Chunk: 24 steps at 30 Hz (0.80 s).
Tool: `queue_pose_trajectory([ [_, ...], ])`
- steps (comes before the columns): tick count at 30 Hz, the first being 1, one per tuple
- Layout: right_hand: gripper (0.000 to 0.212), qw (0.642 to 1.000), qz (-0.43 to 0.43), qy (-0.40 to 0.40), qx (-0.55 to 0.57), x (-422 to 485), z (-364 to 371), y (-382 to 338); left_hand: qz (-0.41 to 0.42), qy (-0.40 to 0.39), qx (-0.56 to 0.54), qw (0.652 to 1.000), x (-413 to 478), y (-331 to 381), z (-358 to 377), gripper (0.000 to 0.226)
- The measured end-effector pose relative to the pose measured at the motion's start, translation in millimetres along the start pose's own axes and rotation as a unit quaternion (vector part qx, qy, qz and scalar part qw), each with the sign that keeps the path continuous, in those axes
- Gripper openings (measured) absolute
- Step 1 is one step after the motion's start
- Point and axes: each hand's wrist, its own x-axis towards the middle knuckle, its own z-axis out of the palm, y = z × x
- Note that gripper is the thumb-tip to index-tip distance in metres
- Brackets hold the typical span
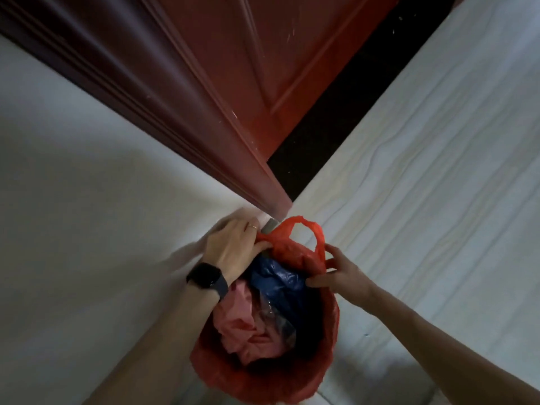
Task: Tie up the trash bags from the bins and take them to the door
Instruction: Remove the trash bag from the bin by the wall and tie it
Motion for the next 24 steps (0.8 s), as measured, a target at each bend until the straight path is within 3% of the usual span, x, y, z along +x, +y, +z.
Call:
queue_pose_trajectory([
  [4,0.066,0.987,-0.082,0.018,0.136,15.0,-14.0,-10.7,0.063,0.080,-0.089,0.991,28.2,9.8,12.2,0.042],
  [10,0.027,0.963,-0.155,0.097,0.197,30.0,-8.4,-15.1,0.044,0.032,-0.145,0.988,47.0,8.9,17.5,0.035],
  [15,0.014,0.947,-0.231,0.150,0.164,14.3,-4.2,-36.8,0.050,0.015,-0.168,0.984,33.3,2.9,16.5,0.031],
  [18,0.003,0.922,-0.309,0.134,0.193,-14.4,3.0,-67.8,0.039,0.084,-0.189,0.978,14.1,-3.3,19.1,0.040],
  [20,0.010,0.916,-0.345,0.093,0.182,-31.1,9.0,-87.5,0.018,0.133,-0.205,0.970,2.5,-6.9,24.6,0.044],
  [22,0.014,0.910,-0.384,0.080,0.134,-56.4,21.6,-99.4,-0.051,0.192,-0.263,0.944,-28.7,-3.6,33.6,0.044],
  [24,0.019,0.907,-0.407,0.089,0.064,-91.4,44.7,-99.9,-0.140,0.241,-0.359,0.891,-76.4,6.4,52.4,0.046],
])
